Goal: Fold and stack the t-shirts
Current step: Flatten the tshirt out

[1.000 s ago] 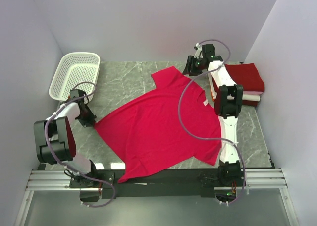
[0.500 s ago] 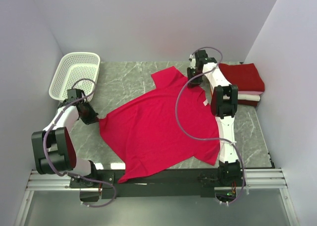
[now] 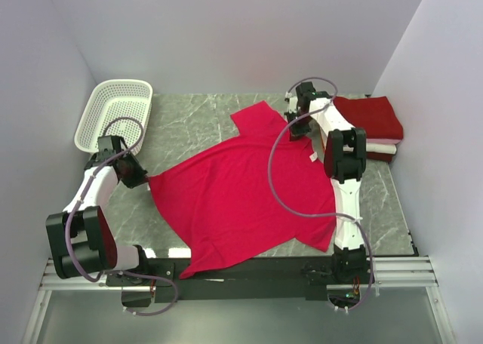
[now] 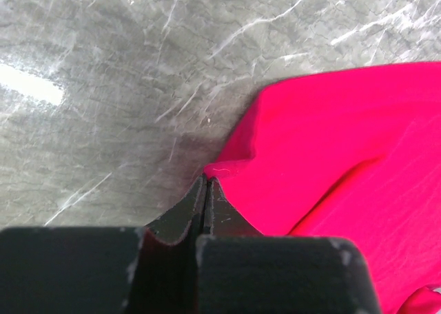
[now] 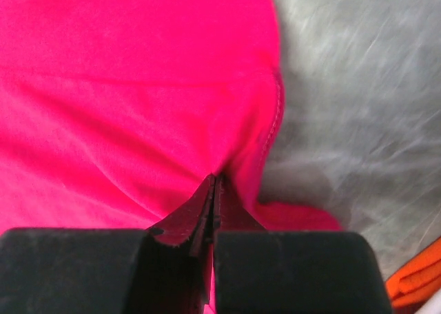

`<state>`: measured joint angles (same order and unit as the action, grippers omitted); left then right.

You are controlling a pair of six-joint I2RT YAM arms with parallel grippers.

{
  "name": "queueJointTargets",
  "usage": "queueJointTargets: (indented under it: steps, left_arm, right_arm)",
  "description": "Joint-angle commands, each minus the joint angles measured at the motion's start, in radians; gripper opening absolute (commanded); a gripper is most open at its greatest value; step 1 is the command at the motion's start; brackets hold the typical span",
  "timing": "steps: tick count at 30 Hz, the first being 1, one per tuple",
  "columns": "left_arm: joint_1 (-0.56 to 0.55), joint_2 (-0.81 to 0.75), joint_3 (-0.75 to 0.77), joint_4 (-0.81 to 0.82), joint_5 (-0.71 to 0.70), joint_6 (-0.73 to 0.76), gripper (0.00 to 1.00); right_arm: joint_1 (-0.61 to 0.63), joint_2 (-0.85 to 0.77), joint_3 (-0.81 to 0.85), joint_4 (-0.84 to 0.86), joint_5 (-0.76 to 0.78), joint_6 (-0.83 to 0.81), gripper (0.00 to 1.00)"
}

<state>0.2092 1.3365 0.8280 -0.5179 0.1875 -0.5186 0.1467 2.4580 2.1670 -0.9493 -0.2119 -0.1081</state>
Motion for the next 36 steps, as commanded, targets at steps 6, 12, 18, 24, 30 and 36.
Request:
queueJointTargets:
  steps: [6, 12, 18, 24, 30, 36]
  left_arm:
    - [0.021, -0.071, -0.01, 0.027, 0.036, 0.005, 0.0]
    - [0.027, -0.054, -0.009, 0.045, 0.076, 0.017, 0.0]
    - [0.027, -0.057, -0.023, 0.067, 0.093, 0.035, 0.0]
    - [0.029, -0.04, -0.038, 0.096, 0.128, 0.043, 0.0]
    - [0.029, -0.033, -0.047, 0.107, 0.15, 0.051, 0.0]
    - [0.029, -0.033, -0.052, 0.113, 0.158, 0.051, 0.0]
  right_arm:
    - [0.004, -0.321, -0.566, -0.022, -0.049, -0.183, 0.0]
    - [-0.027, -0.449, -0.56, 0.0, -0.13, -0.232, 0.2]
    - [-0.055, -0.313, -0.229, -0.006, -0.208, -0.174, 0.47]
    - [-0.065, -0.053, 0.15, 0.029, -0.193, -0.032, 0.54]
    - [-0.062, 0.073, 0.271, 0.088, -0.11, 0.08, 0.49]
    - [-0.062, 0.111, 0.266, 0.138, -0.061, 0.105, 0.45]
